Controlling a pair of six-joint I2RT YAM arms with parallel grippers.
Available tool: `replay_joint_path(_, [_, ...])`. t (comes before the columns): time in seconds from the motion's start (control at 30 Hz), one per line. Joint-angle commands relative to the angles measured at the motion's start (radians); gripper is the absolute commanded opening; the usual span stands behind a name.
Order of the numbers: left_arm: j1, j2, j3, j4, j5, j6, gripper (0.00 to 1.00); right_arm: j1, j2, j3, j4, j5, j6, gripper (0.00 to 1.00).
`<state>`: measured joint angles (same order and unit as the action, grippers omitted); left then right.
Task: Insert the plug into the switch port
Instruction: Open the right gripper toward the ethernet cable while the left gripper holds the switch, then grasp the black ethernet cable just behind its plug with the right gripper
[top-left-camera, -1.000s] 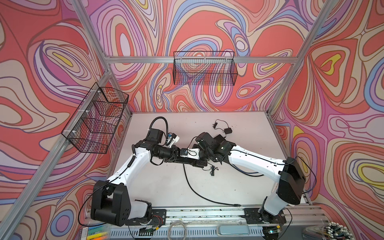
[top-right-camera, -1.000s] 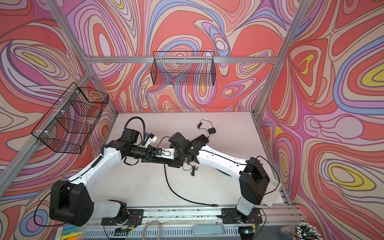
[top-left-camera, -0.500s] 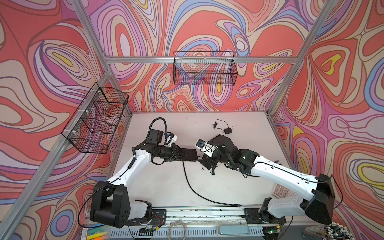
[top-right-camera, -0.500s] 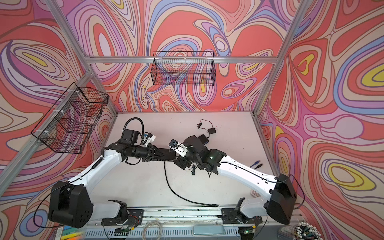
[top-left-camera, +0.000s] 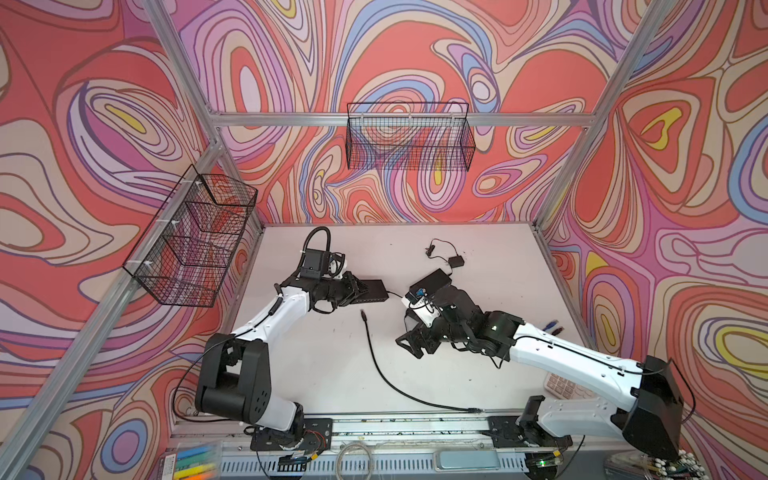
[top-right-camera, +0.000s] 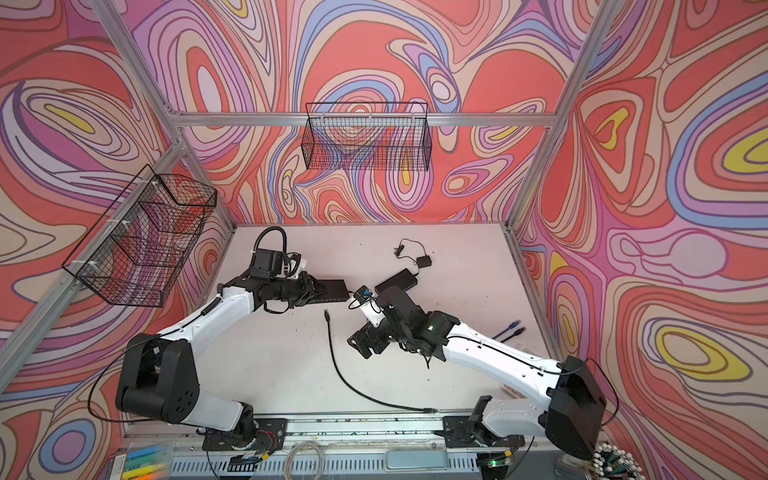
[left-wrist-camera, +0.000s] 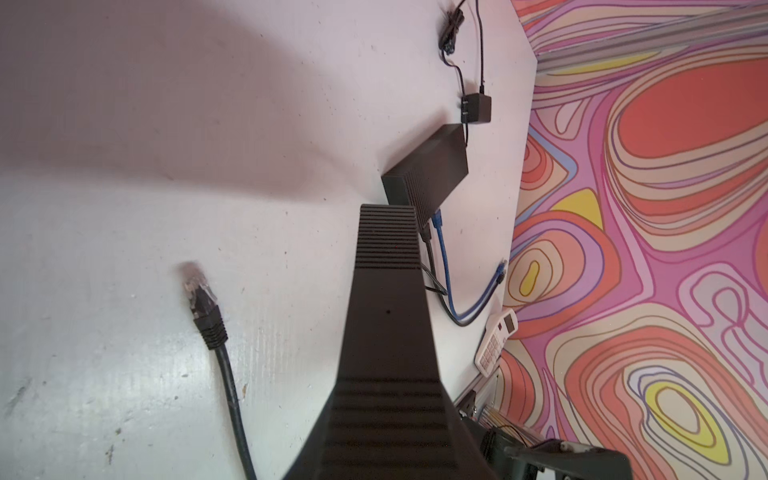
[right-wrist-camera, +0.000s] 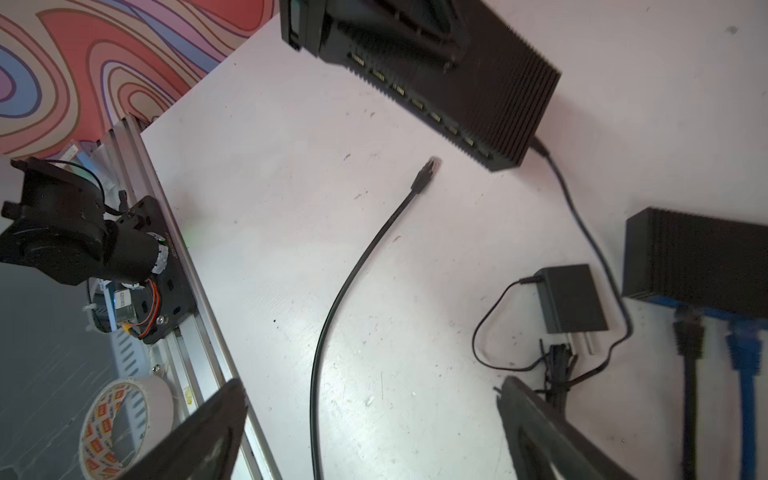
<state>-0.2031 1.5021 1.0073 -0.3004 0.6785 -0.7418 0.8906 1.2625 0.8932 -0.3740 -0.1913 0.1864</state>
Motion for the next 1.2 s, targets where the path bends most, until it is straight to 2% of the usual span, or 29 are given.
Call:
replay_joint_path(0.0, [0.004,0.013,0.058,0.064,-0.067,-0.021,0.14,-0.002,0.024,-0.047,0.126,0.019,0.148,0.98])
replay_joint_path(0.2, [0.013,0.05,0.094,0.069,-0.086,-0.04,0.14,0.002,0.226,0.019,0.17,0.184,0.28,0.98])
replay_joint_path(0.33, [0.021,0.063,0.11,0.093,-0.087,-0.057,0.14,0.003,0.359,0.069,0.245,0.239,0.359,0.91])
replay_joint_path(0.53, [0.054,0.09,0.177,0.06,-0.086,-0.049,0.14,0.003,0.566,0.195,0.311,0.218,0.425,0.73])
replay_joint_path(0.7, [0.064,0.087,0.185,0.057,-0.084,-0.052,0.14,0.003,0.69,0.27,0.371,0.167,0.481,0.69])
replay_joint_path(0.8, [0.068,0.076,0.169,0.064,-0.086,-0.058,0.14,0.003,0.74,0.307,0.381,0.153,0.497,0.61])
replay_joint_path(1.03, [0.074,0.051,0.133,0.09,-0.088,-0.077,0.14,0.003,0.813,0.373,0.376,0.12,0.496,0.58])
replay_joint_path(1.17, [0.076,0.048,0.133,0.089,-0.085,-0.079,0.14,0.004,0.838,0.393,0.37,0.111,0.498,0.5])
